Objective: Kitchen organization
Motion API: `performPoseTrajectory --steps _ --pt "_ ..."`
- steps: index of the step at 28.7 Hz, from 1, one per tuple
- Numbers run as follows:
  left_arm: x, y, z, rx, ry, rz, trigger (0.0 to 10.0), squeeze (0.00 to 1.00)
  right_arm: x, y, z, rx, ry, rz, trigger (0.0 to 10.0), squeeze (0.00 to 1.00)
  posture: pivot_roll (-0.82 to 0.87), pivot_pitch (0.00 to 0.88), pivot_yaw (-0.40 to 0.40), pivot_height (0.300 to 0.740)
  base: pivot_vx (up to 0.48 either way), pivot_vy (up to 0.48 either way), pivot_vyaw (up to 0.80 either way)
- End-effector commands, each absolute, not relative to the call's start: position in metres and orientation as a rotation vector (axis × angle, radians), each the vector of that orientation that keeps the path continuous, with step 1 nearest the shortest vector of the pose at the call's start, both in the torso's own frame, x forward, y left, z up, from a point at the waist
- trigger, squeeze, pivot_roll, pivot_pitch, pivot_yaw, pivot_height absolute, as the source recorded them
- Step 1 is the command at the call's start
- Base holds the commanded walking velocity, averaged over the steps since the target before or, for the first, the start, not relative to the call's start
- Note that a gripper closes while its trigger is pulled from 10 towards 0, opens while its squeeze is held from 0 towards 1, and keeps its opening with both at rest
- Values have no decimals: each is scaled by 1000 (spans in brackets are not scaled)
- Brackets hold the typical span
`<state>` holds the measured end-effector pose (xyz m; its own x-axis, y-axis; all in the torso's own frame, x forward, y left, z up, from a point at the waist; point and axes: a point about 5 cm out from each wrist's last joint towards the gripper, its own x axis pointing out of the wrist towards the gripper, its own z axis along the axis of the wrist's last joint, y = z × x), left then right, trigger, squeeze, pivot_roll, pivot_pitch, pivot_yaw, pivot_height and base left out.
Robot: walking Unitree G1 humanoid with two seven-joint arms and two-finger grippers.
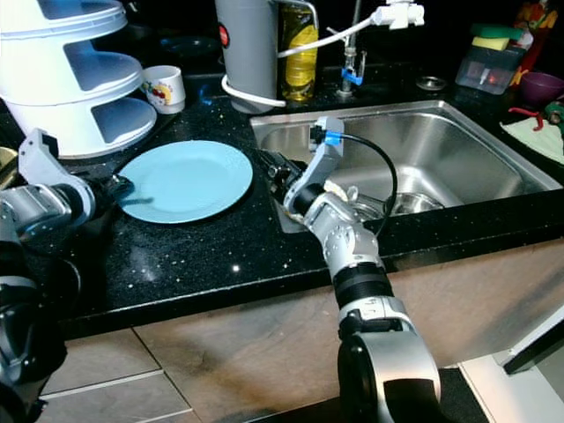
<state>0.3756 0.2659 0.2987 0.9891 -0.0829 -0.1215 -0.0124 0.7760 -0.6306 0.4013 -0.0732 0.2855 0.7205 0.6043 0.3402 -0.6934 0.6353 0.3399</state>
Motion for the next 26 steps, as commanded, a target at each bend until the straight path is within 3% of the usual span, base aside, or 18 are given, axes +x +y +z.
performPoseTrajectory --steps 1,6,18,19,20,21,26 --pt "375 269 291 -547 150 8 0 0 401 -76 288 482 -209 741 10000 0 73 212 -21 740 0 0 0" --pt "376 258 299 -471 83 -39 0 0 402 -81 293 509 -222 728 10000 0 73 217 -24 740 0 0 0" --pt "372 243 328 -539 -148 -212 0 0 402 -100 316 674 -279 684 10000 0 63 214 -17 740 0 0 0" --pt "371 241 331 -558 -171 -238 0 0 402 -101 317 687 -275 691 10000 369 61 211 -16 740 0 0 0" --pt "370 240 333 -571 -187 -255 0 0 401 -101 317 694 -272 695 10000 369 61 211 -16 740 0 0 0" --pt "369 239 335 -583 -201 -268 0 0 401 -101 317 701 -268 702 10000 1000 58 210 -15 740 0 0 0" --pt "366 229 337 -620 -221 -324 0 0 399 -102 315 712 -236 711 10000 1000 55 208 -15 740 0 0 0"
